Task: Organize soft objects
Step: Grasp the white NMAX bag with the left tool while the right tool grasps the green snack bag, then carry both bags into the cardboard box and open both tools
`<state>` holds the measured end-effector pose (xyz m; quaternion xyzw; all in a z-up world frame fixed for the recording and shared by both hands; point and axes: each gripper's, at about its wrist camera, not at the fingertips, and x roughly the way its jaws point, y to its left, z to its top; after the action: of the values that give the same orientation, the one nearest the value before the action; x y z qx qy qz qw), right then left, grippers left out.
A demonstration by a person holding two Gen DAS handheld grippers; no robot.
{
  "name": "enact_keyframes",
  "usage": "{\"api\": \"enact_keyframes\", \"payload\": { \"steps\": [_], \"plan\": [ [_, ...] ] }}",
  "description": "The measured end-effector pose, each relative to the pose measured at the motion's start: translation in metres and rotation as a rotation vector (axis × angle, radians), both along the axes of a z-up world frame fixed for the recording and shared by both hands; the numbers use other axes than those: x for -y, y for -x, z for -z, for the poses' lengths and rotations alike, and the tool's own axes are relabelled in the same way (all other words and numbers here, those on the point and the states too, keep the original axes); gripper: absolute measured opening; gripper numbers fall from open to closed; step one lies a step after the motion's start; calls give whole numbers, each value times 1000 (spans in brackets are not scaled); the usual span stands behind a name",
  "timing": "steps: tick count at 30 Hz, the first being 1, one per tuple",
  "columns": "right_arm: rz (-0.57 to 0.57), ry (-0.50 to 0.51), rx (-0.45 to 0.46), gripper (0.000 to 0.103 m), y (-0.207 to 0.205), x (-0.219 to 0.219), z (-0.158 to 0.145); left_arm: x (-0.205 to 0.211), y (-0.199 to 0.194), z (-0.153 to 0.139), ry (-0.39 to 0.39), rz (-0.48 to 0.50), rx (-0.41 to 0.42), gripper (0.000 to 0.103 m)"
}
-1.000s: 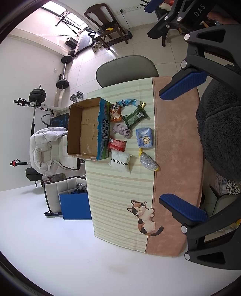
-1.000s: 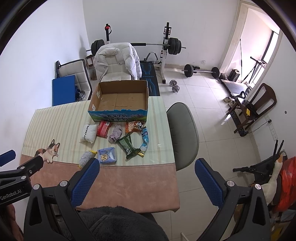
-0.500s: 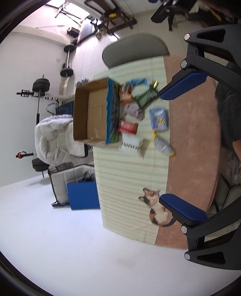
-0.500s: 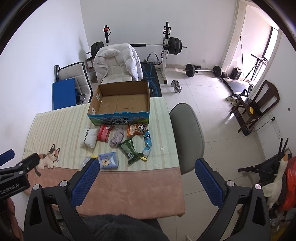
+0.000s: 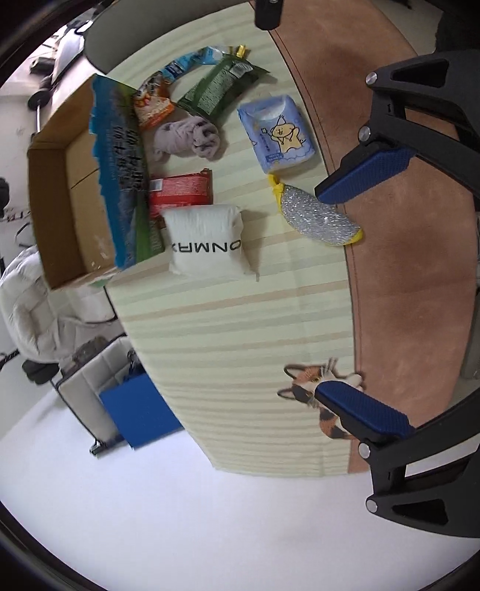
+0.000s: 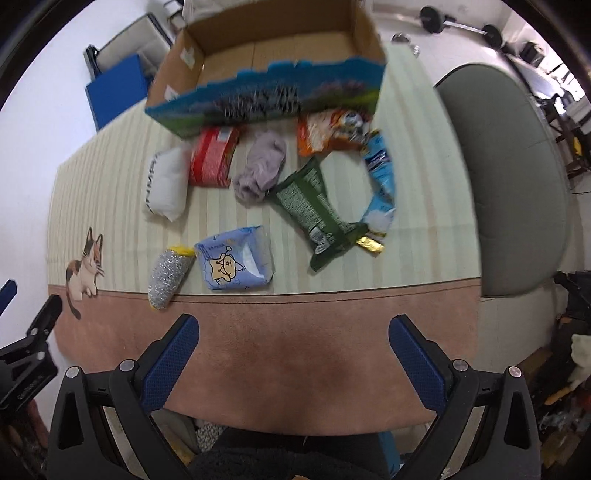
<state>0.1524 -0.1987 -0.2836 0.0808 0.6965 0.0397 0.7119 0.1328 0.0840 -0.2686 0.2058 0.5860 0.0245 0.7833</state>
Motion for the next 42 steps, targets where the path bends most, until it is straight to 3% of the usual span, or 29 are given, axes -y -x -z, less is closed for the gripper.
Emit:
{"api": "enact_keyframes", "payload": {
  "steps": [4,7,8,11,14,20,25,27,33,38,41,42],
  "plan": [
    [-35,55,-11,103,-35,-3,34,-2,-40,29,23,22,-47,98],
    [-6,29,-21,103,-61,-3,47,-6,-80,49,113,-1,-109,98],
    [-1,23,-24,103,-69,-4,49,-9,-98,56,183,-19,-141,98],
    [20,-21,-20,103,-96,-10,58,-15,-136,74,289,-55,-197,98],
    [54,-72,-16,103,-119,-14,69,-11,-171,99,325,-48,-249,98],
    [61,-92,-39,97,-145,-24,91,12,-198,154,313,16,-379,98],
    [30,-56,-53,94,-138,-20,101,31,-184,177,133,120,-341,97],
    [4,-31,-60,94,-130,-16,103,31,-176,176,104,137,-299,87],
    [-83,41,-98,94,-113,-23,117,-5,-159,164,211,6,-319,77],
    [-101,62,-152,73,-105,-34,141,-44,-137,161,275,-125,-326,74],
    [-126,131,-177,45,-98,-42,156,-57,-135,158,306,-175,-321,71],
    [-122,138,-177,41,-96,-42,158,-60,-134,156,313,-184,-317,70]
  ]
}}
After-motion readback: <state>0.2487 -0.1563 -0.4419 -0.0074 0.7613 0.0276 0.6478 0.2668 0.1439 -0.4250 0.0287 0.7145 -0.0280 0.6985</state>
